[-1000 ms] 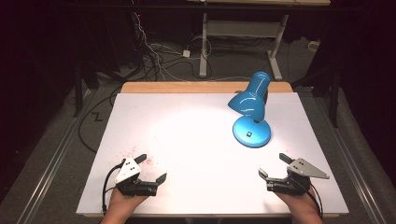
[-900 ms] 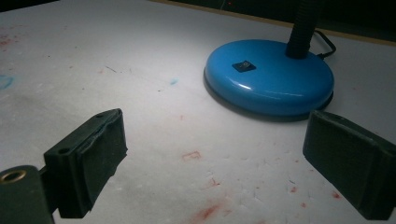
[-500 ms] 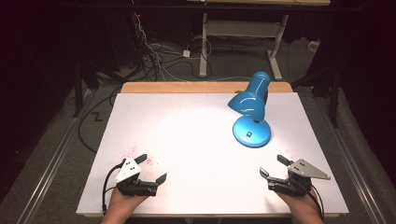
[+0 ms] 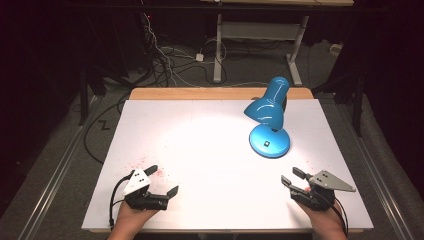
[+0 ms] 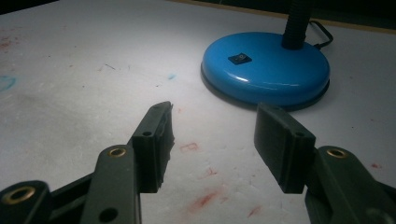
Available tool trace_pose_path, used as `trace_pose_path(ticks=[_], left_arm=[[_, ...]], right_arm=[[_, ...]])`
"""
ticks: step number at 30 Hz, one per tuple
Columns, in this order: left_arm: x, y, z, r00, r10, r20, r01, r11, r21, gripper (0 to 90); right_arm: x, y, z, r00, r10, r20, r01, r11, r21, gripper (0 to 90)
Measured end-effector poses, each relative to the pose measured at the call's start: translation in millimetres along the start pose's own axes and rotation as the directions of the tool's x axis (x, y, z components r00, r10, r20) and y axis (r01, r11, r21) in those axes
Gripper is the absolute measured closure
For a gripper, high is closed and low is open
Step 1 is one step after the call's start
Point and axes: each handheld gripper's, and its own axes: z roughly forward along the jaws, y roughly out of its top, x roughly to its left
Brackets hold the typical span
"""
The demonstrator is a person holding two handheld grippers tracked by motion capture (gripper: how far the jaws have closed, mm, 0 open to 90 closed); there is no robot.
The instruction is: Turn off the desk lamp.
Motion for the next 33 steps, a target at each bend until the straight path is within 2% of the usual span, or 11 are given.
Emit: trace_pose_path(ticks=[1, 2, 8, 10, 11, 14, 18, 24, 29, 33], left_arm=[[0.1, 0.0, 0.0, 1.0, -0.001, 0.001, 0.001, 1.0, 0.0, 0.0], [-0.1, 0.0, -0.1, 1.0, 0.002, 0.0, -0.002, 1.0, -0.001, 0.0], [-1.2, 0.0, 0.0, 0.9999, 0.011, 0.0, -0.011, 0.9999, -0.001, 0.0], [-0.7, 0.0, -0.2, 1.0, 0.009, 0.002, -0.009, 1.0, -0.002, 0.0], [-0.5, -0.1, -0.3, 1.0, 0.007, 0.003, -0.007, 1.0, -0.003, 0.0], [-0.5, -0.1, -0.4, 0.9999, 0.011, 0.003, -0.011, 0.9999, -0.003, 0.0], [-0.7, 0.2, 0.3, 0.9999, 0.012, 0.011, -0.012, 0.9999, 0.003, 0.0], [-1.3, 0.0, 0.0, 0.9999, 0.011, 0.0, -0.011, 0.9999, -0.001, 0.0], [-0.5, 0.1, 0.3, 1.0, 0.003, 0.001, -0.003, 1.0, 0.004, 0.0], [-1.1, 0.3, 0.7, 1.0, 0.009, 0.0, -0.009, 0.9999, 0.008, 0.0]], right_arm=[[0.0, 0.2, -0.6, 1.0, 0.007, 0.002, -0.007, 1.0, -0.001, 53.8], [0.0, 0.2, -0.6, 1.0, 0.007, 0.002, -0.007, 1.0, -0.001, 53.8], [-2.8, 2.2, -3.2, 0.9997, 0.023, -0.005, -0.023, 1.0, -0.004, 72.6], [-3.7, 3.2, -3.8, 0.9996, 0.026, -0.007, -0.026, 1.0, 0.001, 81.7], [-3.7, 3.2, -3.8, 0.9996, 0.026, -0.007, -0.026, 1.0, 0.001, 81.7], [-4.1, 4.5, -4.2, 0.9994, 0.033, -0.009, -0.033, 0.999, 0.009, 90.0], [-4.5, 6.5, -3.9, 0.9997, 0.018, -0.018, -0.018, 1.0, 0.014, 90.0], [-1.0, 11.5, -4.5, 0.9999, 0.01, -0.013, -0.01, 1.0, -0.012, 90.0], [-1.3, 13.6, -2.9, 1.0, 0.002, -0.01, -0.002, 1.0, -0.009, 90.0], [-4.8, 16.0, -4.2, 0.9998, 0.013, -0.012, -0.013, 1.0, -0.014, 90.0]])
